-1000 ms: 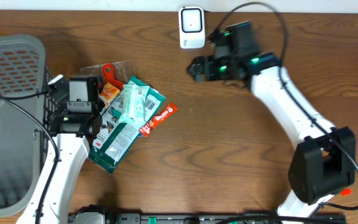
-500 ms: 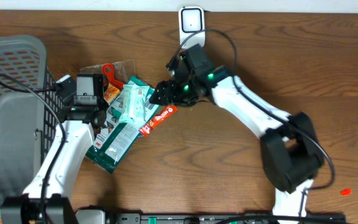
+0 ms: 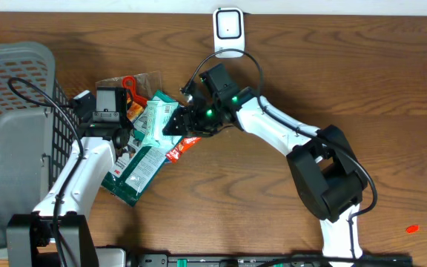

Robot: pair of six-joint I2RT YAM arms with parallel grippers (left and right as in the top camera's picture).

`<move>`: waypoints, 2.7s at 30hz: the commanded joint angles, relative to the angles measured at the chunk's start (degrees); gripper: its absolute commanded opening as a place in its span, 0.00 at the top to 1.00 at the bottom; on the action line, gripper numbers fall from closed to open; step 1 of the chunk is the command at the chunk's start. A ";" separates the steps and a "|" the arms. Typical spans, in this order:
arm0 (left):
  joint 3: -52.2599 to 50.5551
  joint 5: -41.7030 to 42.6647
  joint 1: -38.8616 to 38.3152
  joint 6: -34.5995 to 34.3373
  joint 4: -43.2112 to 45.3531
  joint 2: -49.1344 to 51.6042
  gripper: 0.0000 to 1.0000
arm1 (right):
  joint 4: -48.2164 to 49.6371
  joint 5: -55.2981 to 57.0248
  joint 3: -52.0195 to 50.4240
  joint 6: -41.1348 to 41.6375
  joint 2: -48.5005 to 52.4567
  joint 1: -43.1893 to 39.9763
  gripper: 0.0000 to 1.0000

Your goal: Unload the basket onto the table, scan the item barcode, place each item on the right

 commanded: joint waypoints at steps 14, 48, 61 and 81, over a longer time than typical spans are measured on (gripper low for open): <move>-0.57 0.28 0.35 -0.48 0.07 0.59 0.11 | 5.11 5.62 0.11 0.70 6.47 2.05 0.24; -0.57 0.28 0.35 -0.48 0.07 0.59 0.11 | 19.50 -4.83 1.05 10.19 10.62 2.03 0.35; -0.57 0.28 0.35 -0.48 0.07 0.59 0.11 | 18.60 0.15 1.05 6.82 10.67 3.65 0.42; -0.57 0.28 0.35 -0.48 0.04 0.59 0.11 | 15.56 7.04 1.03 7.41 10.67 4.79 0.94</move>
